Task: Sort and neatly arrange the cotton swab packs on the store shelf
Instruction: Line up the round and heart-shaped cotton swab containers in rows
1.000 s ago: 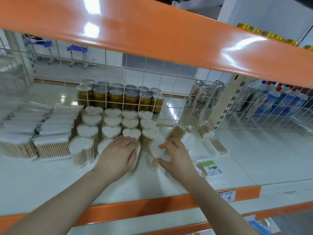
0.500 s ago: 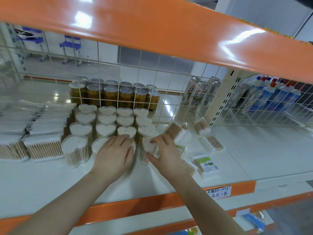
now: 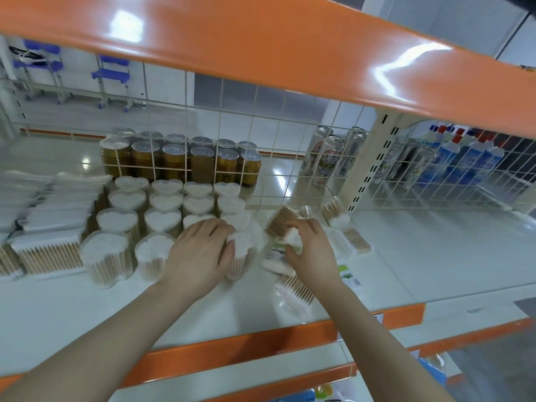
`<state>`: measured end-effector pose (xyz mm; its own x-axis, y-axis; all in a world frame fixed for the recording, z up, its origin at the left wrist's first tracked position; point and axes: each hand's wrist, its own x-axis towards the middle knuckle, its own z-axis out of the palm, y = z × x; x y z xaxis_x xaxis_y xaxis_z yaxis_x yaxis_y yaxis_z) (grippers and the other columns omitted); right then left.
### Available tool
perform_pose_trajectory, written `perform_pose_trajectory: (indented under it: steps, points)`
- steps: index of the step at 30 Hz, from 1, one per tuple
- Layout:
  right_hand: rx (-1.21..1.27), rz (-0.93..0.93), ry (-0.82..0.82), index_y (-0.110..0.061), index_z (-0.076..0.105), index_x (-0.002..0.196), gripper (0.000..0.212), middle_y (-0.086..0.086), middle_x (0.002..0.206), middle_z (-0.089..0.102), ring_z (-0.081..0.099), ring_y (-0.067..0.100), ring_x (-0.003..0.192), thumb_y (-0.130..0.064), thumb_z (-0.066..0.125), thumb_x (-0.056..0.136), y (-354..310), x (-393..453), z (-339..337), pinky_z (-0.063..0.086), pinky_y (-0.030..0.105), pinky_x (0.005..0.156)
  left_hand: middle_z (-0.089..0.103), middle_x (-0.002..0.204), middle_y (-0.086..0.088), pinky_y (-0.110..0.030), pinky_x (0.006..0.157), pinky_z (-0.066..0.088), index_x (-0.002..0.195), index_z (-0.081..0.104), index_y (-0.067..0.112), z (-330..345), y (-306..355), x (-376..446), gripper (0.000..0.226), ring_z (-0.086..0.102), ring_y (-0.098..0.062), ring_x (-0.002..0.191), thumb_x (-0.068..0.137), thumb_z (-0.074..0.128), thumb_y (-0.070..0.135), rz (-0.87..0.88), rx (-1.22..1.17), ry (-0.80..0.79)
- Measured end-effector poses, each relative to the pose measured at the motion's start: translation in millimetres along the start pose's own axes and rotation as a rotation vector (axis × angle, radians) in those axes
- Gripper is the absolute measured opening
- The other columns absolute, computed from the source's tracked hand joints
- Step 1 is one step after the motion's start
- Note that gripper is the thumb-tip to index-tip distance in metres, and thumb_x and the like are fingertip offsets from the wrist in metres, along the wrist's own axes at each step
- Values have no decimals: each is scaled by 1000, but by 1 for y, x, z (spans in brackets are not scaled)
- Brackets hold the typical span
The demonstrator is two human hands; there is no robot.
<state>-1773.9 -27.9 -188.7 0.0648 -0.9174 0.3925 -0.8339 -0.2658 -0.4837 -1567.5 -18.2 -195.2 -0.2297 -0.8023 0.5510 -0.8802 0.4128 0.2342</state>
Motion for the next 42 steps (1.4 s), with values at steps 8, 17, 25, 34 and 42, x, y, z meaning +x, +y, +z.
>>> perform_pose_trajectory:
  steps: [8, 17, 25, 34, 42]
  points:
    - [-12, 92, -10, -13, 55, 124, 39, 4, 128, 50, 51, 19, 112, -8, 58, 86, 47, 18, -27, 39, 20, 87, 68, 86, -4, -31, 67, 51, 91, 70, 10, 14, 32, 29, 37, 66, -25, 74, 80, 39, 29, 20, 21, -8]
    - [-22, 75, -135, -12, 54, 125, 40, 5, 127, 51, 52, 18, 111, -12, 61, 86, 81, 47, -33, 37, 20, 85, 69, 83, -1, -30, 63, 52, 85, 71, 15, 33, 53, 50, 38, 67, -22, 71, 75, 39, 31, 31, 96, -47]
    - [-112, -38, -281, -14, 50, 129, 43, 5, 126, 56, 49, 21, 117, -29, 58, 89, 75, 77, -13, 35, 32, 102, 67, 74, -1, -36, 57, 53, 75, 71, 15, 41, 48, 57, 38, 65, -24, 64, 68, 36, 29, -32, 151, -99]
    - [-249, -71, -328, -17, 47, 128, 38, 0, 123, 57, 49, 18, 115, -28, 51, 91, 66, 90, -1, 34, 28, 96, 67, 78, -2, -31, 61, 52, 78, 71, 13, 40, 41, 51, 20, 65, -24, 70, 64, 57, 16, -114, 104, -9]
    - [-120, -32, -317, -17, 52, 122, 35, 6, 117, 53, 54, 22, 102, -18, 57, 87, 58, 90, 6, 43, 30, 87, 66, 78, 2, -33, 58, 54, 78, 71, 17, 40, 47, 48, 28, 65, -21, 68, 69, 45, 24, -21, 154, -44]
